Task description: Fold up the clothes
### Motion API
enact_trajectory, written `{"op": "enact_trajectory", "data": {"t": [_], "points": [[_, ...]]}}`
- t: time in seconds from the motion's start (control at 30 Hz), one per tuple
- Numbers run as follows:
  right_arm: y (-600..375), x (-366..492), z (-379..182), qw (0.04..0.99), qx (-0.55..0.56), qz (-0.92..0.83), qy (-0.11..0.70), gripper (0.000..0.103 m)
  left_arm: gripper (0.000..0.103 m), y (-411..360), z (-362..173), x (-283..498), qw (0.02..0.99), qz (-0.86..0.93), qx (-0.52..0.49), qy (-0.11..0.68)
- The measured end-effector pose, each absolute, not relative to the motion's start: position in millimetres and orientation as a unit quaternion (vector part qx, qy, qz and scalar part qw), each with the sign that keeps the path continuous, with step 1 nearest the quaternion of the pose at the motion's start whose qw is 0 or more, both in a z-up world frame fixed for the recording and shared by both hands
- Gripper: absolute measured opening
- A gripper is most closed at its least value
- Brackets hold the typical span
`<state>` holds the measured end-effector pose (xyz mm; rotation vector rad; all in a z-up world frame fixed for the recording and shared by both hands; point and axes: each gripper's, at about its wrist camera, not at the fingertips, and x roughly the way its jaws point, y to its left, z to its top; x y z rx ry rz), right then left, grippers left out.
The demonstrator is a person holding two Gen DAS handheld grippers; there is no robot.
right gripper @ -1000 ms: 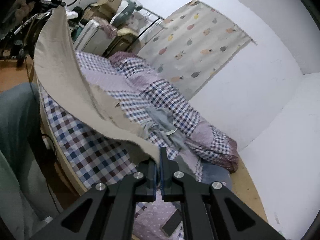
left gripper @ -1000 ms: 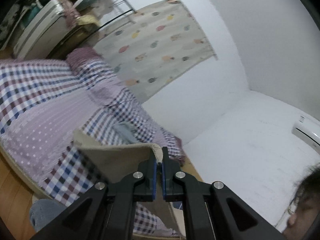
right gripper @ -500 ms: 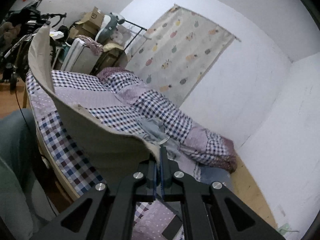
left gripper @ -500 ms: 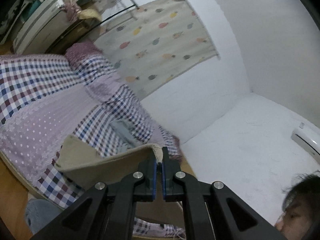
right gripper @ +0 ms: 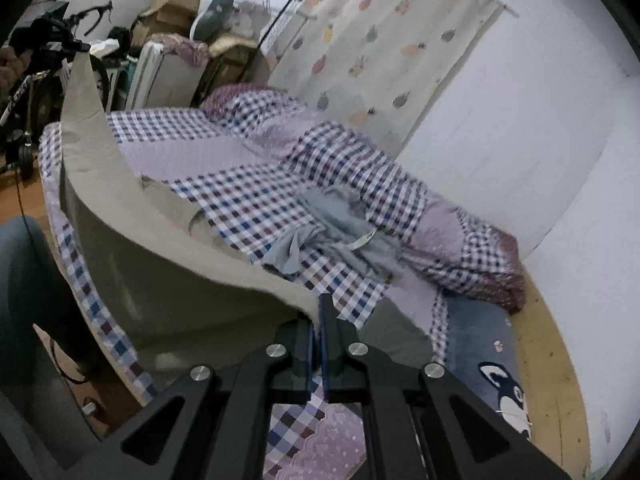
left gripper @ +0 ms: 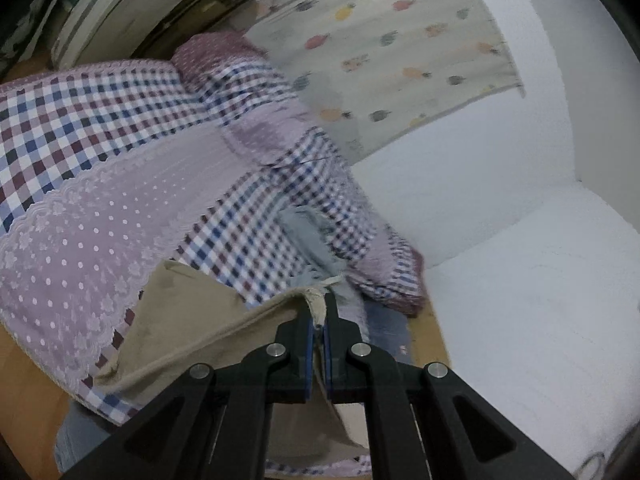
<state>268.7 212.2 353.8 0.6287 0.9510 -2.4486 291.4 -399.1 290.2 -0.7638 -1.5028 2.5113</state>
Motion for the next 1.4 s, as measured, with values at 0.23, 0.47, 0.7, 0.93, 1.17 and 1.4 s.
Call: {"op": "enact_trajectory", "data": {"t": [0.23, 0.47, 0.7, 0.93, 1.17, 1.4], "points": [[199.9, 139.7, 306.7, 0.243, 0.304, -0.865, 0.316, 0.000, 0.002, -420.0, 230.2, 176.9, 0.000, 0.813, -0.320, -0.486], [182.9, -3.5, 209.9, 0.249, 0.431, -0.820, 0.284, 0.000, 0.002, -422.2, 138.1, 66.2, -0.064, 0.791, -0.408, -0.452], [176.5, -94.7, 114.1, 0.247, 0.538, -0.770, 0.238, 0.001, 0.002, -412.0, 51.4, -3.7, -0.116, 0.767, -0.472, -0.418], [173.4, -118.2, 81.9, 0.233, 0.567, -0.752, 0.243, 0.001, 0.003, -412.6, 7.8, -27.9, -0.110, 0.751, -0.509, -0.406], [199.1, -124.9, 69.9, 0.142, 0.570, -0.782, 0.206, 0.014, 0.012, -443.2, 21.8, 1.4, -0.044, 0.756, -0.460, -0.463], [248.2, -71.5, 115.0, 0.108, 0.498, -0.855, 0.090, 0.037, 0.085, -492.1, 79.8, 70.8, -0.050, 0.821, -0.340, -0.455]]}}
